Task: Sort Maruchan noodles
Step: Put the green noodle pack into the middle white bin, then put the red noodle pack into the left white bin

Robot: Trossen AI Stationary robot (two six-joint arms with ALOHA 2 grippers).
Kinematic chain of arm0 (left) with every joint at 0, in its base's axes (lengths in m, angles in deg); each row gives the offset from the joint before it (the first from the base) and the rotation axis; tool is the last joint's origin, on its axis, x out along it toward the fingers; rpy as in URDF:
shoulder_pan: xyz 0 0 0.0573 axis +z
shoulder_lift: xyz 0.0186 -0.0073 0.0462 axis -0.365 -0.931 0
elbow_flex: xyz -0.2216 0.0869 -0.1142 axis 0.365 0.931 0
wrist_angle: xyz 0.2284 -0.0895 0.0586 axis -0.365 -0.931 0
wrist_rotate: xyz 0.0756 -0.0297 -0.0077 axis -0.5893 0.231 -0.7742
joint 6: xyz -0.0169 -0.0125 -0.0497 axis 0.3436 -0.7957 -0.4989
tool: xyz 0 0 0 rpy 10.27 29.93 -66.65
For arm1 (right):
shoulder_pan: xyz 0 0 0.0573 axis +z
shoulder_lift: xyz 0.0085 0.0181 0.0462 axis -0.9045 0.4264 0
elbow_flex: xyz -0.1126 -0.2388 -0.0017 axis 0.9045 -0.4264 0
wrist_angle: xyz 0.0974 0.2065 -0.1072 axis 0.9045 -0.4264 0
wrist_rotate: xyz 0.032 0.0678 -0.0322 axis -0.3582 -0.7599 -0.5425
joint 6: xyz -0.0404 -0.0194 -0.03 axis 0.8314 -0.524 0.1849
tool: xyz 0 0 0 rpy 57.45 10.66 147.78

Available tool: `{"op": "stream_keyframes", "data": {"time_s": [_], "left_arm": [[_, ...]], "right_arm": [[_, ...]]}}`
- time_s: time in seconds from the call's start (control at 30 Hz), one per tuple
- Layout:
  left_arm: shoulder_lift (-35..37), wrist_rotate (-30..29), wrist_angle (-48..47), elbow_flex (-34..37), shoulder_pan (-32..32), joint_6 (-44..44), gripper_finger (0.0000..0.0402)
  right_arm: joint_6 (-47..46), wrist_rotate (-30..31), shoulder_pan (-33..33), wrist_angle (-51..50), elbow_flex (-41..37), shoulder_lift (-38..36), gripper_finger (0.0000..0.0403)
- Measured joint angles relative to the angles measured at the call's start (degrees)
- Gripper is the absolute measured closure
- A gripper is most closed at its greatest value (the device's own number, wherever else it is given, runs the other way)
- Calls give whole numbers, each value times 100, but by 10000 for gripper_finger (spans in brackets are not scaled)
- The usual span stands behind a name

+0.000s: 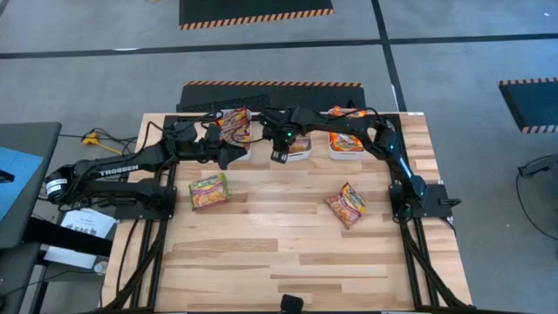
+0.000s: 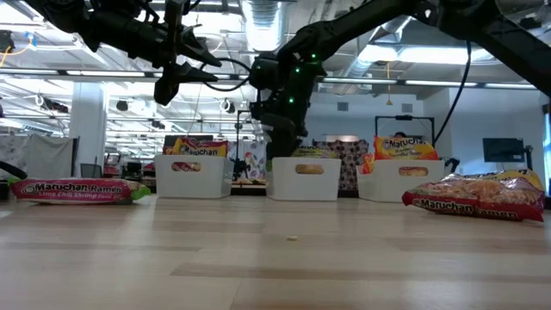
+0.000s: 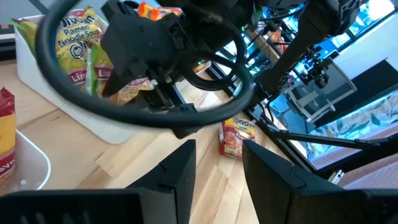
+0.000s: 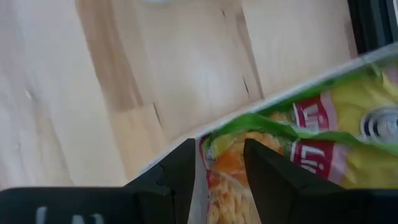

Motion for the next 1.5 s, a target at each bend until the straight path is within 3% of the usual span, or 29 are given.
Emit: {"op": "stream_keyframes", "data": {"time_s": [0.17,0.57,0.9,1.3,1.5], "left_arm": [[0,-3,-2,0,0,14,285],[0,-6,-93,0,0,151,285],[0,2,-312,2,-7,153,285],[0,25,-372,2,-7,153,285],[49,448,-372,2,-7,227,285]], "right_arm": [[-59,203,-7,-10,0,-1,241],[-275,-341,37,320,0,12,241],[-693,-448,80,838,60,82,241],[-665,-433,-58,-1876,1499,69,241],[-665,-433,-120,-3630,1781,60,241]]}}
